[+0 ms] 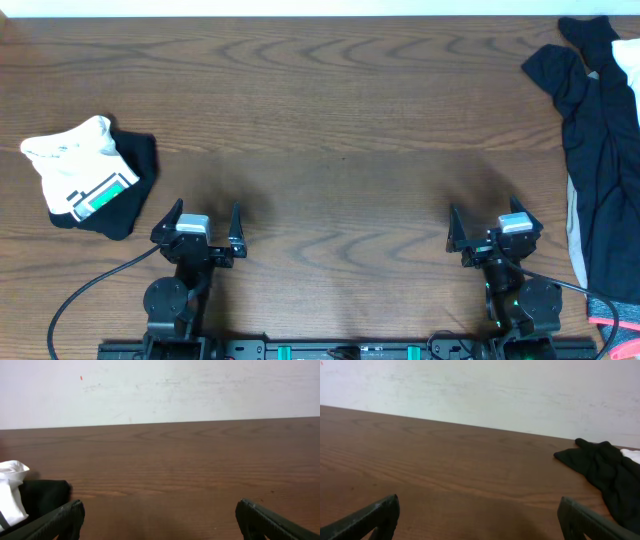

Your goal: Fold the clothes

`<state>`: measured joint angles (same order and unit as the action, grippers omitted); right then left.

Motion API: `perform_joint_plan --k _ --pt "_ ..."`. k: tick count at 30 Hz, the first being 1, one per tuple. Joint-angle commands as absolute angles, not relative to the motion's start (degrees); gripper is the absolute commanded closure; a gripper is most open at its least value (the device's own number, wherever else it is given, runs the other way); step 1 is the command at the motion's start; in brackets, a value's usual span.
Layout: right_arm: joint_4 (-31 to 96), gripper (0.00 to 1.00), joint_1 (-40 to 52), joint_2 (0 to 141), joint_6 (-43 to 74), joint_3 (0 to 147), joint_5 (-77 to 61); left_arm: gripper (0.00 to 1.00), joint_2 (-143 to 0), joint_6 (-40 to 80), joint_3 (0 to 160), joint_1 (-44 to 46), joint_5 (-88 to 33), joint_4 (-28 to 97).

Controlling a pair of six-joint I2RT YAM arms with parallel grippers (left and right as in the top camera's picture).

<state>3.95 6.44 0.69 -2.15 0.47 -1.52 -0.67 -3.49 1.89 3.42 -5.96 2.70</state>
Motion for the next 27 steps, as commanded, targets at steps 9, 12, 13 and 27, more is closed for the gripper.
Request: perform_joint_plan --k 9,12,13,27 --pt "4.1 0.01 6.0 0.4 -2.8 0.3 -1.8 0.02 -0.2 -4.3 0.3 3.2 -5.9 3.5" --pt "4.1 0.01 6.0 0.4 -2.1 0.3 -2.1 0.02 -0.2 -4.3 0.3 3.2 -5.9 3.5" --pt "3.4 0.01 6.0 0.4 -0.1 0.3 -3.1 0.02 -0.2 -4.3 0.3 3.2 -5.9 3.5" --pt "16.5 0.01 6.0 1.8 3.9 11.4 4.2 0.02 -1.1 6.8 9.1 3.2 -6.2 9.7"
